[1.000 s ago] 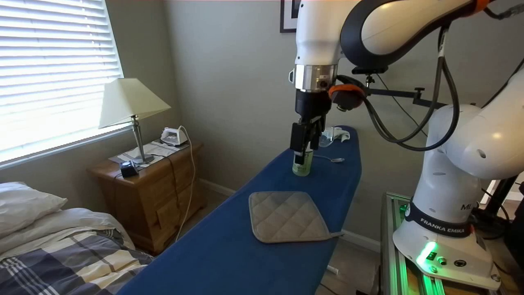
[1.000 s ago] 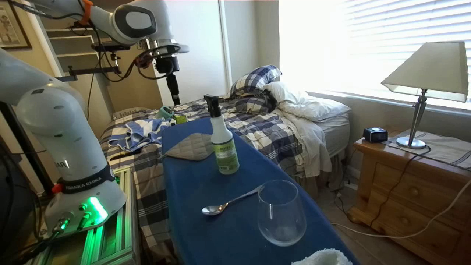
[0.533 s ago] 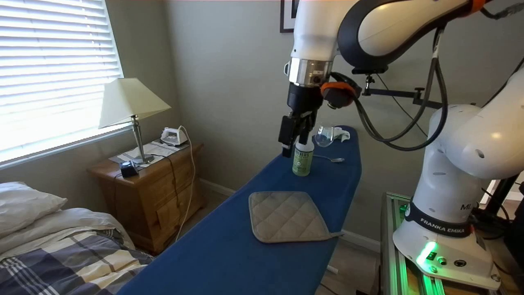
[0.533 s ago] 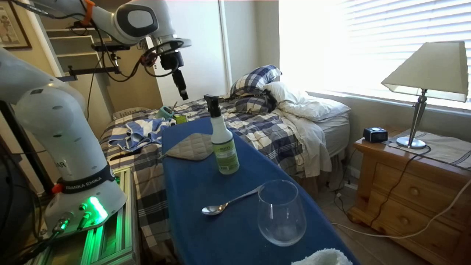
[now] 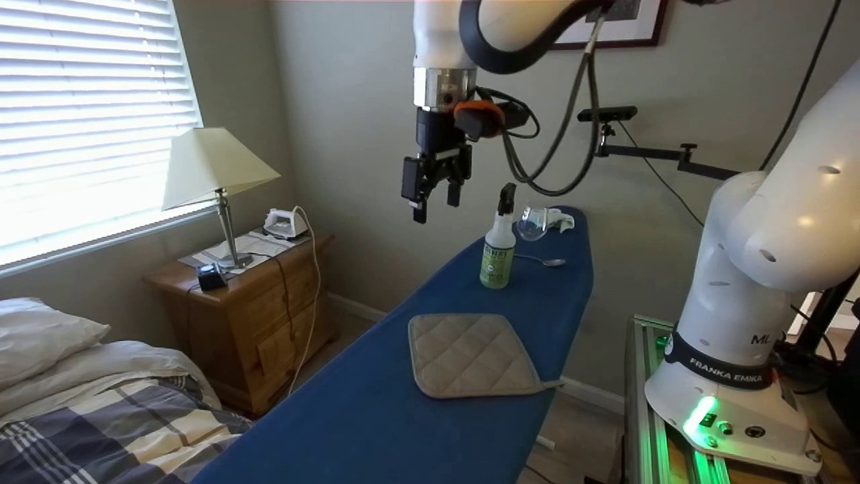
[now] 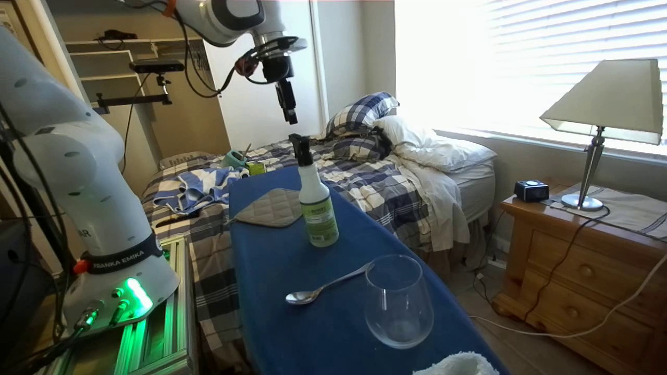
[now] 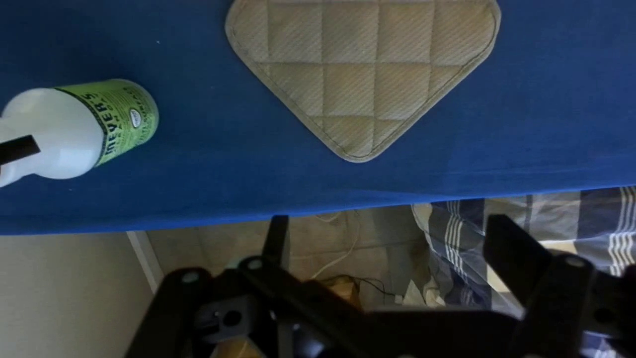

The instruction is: Spray the spray bottle with a green label once

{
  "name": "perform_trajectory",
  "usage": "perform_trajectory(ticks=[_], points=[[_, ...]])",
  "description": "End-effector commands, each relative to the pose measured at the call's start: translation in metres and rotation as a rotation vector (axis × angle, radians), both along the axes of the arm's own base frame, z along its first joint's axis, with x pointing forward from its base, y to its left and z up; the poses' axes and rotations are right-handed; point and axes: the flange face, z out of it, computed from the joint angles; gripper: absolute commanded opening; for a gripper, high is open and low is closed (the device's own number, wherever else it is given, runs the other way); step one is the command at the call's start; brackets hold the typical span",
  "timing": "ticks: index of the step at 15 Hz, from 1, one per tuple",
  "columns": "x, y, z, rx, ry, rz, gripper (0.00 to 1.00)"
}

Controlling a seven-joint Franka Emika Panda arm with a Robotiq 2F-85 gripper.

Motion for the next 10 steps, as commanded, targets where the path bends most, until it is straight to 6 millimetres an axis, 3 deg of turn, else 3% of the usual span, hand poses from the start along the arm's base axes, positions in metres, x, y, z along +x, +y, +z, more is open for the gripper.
perform_trajectory(ticks=[1,6,10], points=[[0.044,-0.028,0.008,-0.015,0.193,-0.063,1.0],[0.067,-0.071,0.024,0.001,0.358,-0.043,1.0],[0.073,-0.109,0.024,0.031,0.479,-0.001,1.0]])
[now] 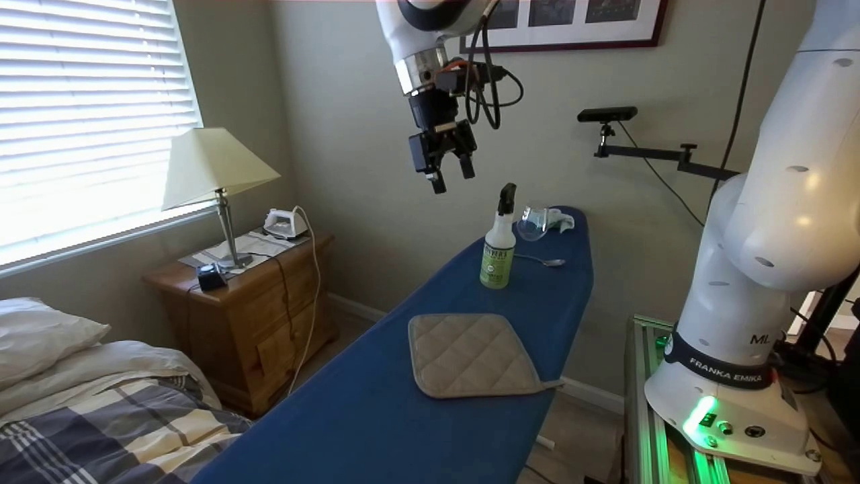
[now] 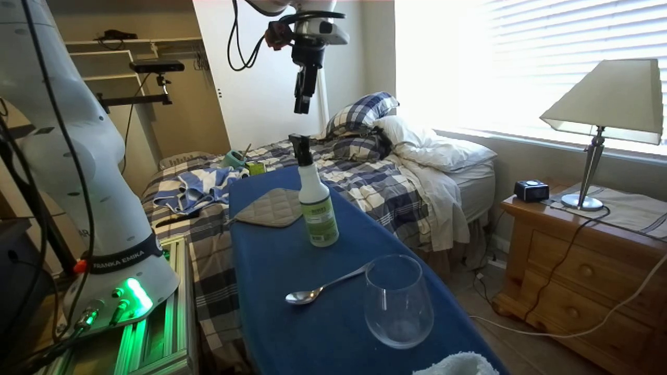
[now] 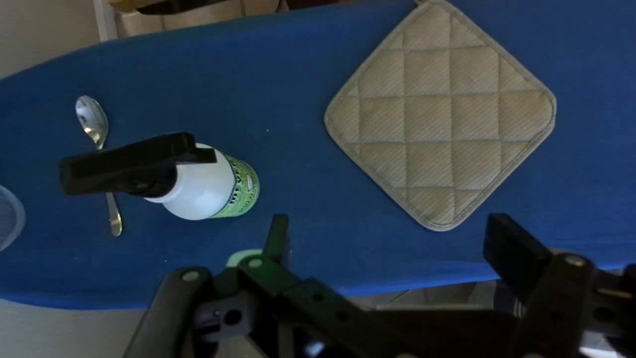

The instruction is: Spray the spray bottle with a green label once

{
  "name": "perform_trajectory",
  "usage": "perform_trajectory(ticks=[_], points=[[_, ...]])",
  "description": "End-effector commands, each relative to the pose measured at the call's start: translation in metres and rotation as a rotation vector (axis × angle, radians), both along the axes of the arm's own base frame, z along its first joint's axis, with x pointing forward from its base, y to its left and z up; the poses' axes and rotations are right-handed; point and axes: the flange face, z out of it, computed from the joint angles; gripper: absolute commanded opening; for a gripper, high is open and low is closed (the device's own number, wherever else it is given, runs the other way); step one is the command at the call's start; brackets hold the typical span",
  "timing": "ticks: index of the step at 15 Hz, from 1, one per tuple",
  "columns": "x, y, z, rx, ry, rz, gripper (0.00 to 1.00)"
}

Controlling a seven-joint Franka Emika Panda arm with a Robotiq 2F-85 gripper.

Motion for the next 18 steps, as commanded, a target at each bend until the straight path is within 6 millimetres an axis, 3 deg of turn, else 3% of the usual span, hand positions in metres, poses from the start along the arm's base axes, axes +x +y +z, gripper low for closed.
perform_trajectory(ticks=[1,3,4,8,13,18], points=[[0.012,-0.032,0.001,0.036,0.12,0.053,1.0],[0.006,-0.043,-0.007,0.092,0.167,0.088,1.0],[0.003,-0.034,-0.005,0.055,0.122,0.054,1.0],[0.004,-0.042,-0.013,0.076,0.155,0.077,1.0],[0.021,-0.074,-0.035,0.073,0.212,0.026,1.0],[0.035,-0.084,-0.054,0.069,0.262,0.013,1.0]])
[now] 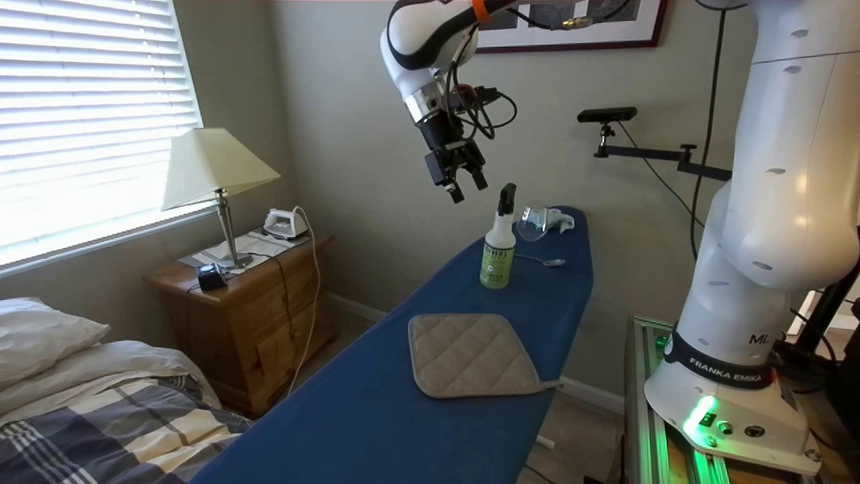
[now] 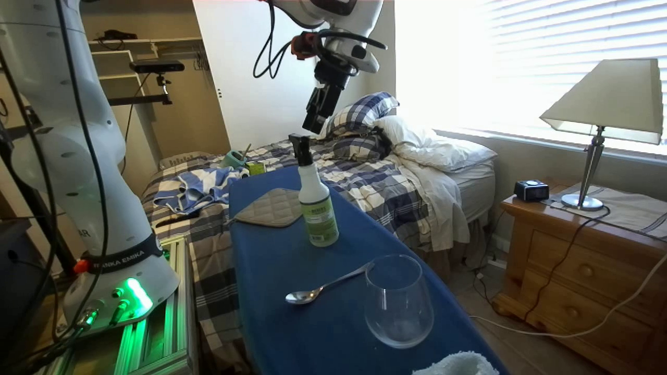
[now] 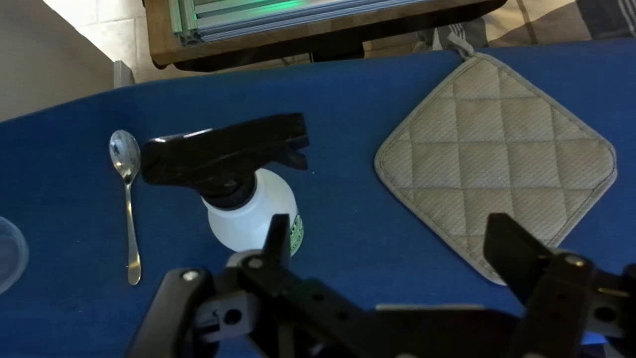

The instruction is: Spray the spray bottle with a green label once

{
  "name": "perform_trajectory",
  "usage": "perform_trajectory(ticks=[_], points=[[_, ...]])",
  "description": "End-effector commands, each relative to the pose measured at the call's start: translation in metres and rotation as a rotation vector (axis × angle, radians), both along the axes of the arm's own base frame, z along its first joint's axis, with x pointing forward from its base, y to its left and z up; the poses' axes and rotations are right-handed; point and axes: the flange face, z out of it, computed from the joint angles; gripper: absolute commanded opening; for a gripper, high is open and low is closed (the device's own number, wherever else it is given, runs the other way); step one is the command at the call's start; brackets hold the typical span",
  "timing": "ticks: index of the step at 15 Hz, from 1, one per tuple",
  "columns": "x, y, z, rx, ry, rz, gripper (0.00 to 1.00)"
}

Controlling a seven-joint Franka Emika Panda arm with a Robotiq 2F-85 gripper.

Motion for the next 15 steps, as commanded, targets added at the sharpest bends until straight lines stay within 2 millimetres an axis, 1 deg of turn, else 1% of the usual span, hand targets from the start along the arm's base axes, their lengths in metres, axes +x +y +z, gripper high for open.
perform_trajectory(ticks=[1,3,7,11,15], points=[[0.014,-0.007,-0.006,-0.01,0.058,0.011,1.0],[0.013,-0.009,-0.01,-0.006,0.115,0.016,1.0],[0.01,-0.019,-0.009,-0.026,0.227,0.034,1.0],[0.013,-0.033,-0.012,-0.044,0.24,0.048,1.0],[0.007,-0.045,-0.019,-0.026,0.264,0.042,1.0]])
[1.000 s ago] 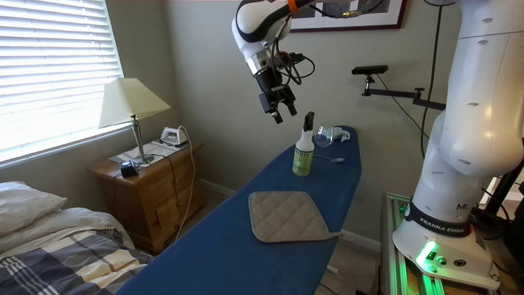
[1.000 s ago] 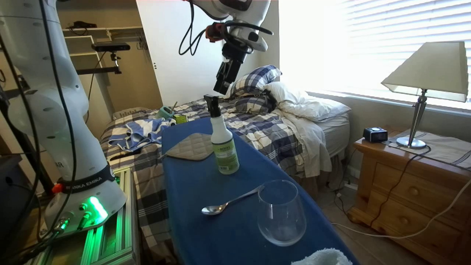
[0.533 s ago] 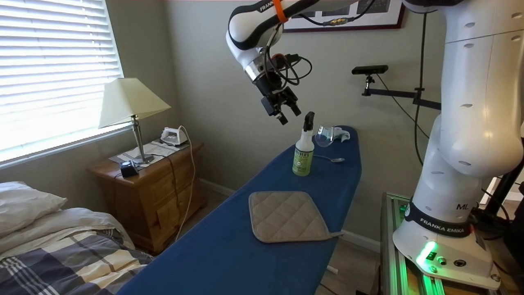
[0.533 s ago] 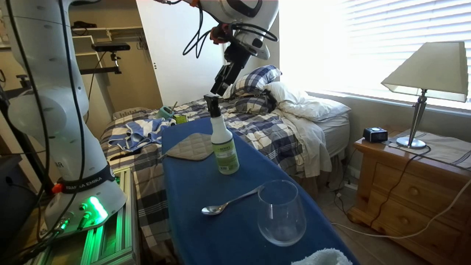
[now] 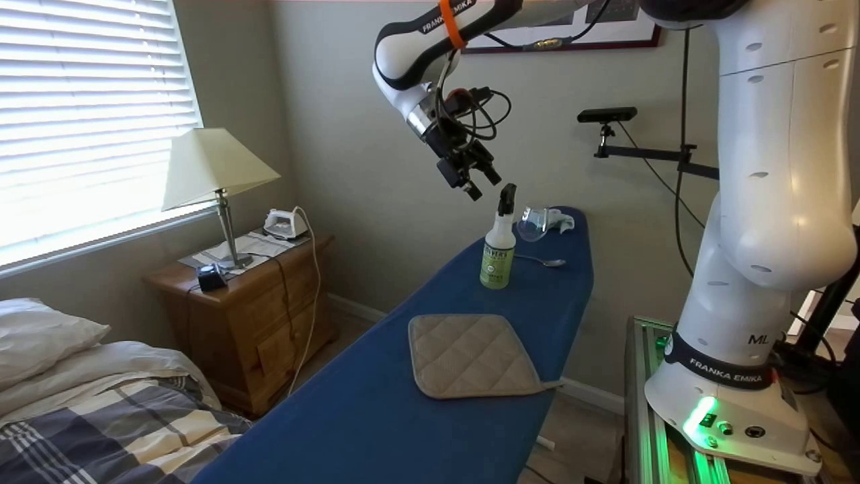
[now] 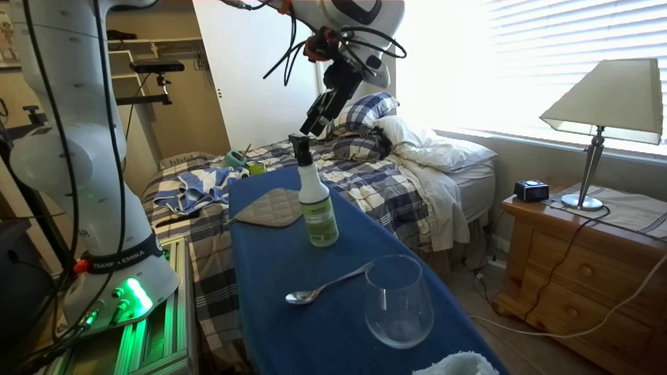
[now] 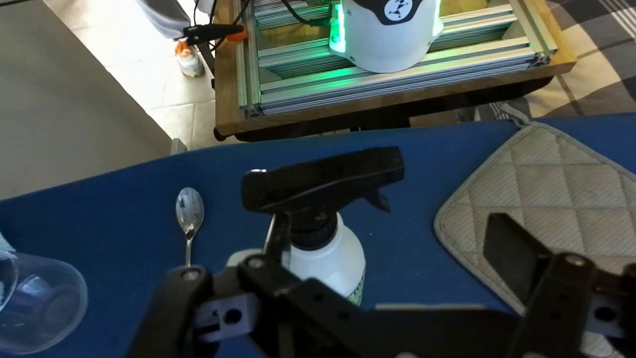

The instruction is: Spray the spray bottle with a green label once

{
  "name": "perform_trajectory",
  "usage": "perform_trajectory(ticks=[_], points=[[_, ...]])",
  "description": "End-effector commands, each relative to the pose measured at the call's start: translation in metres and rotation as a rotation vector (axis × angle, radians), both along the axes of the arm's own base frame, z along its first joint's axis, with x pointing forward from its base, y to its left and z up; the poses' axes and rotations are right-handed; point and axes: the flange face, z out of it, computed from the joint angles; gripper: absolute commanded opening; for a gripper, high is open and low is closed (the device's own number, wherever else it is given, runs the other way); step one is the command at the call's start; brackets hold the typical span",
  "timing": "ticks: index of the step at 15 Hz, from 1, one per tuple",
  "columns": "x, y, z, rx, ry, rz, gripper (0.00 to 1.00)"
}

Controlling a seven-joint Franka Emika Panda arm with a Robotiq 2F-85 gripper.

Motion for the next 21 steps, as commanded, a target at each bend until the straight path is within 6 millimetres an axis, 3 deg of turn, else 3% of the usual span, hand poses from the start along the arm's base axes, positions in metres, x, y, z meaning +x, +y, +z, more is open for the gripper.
perform_trajectory(ticks=[1,11,21], points=[[-0.002,-0.016,-0.002,0.015,0.04,0.004,1.0],[-0.009,-0.041,-0.014,0.008,0.075,-0.031,1.0],[-0.015,-0.042,-0.03,-0.004,0.104,-0.092,1.0]])
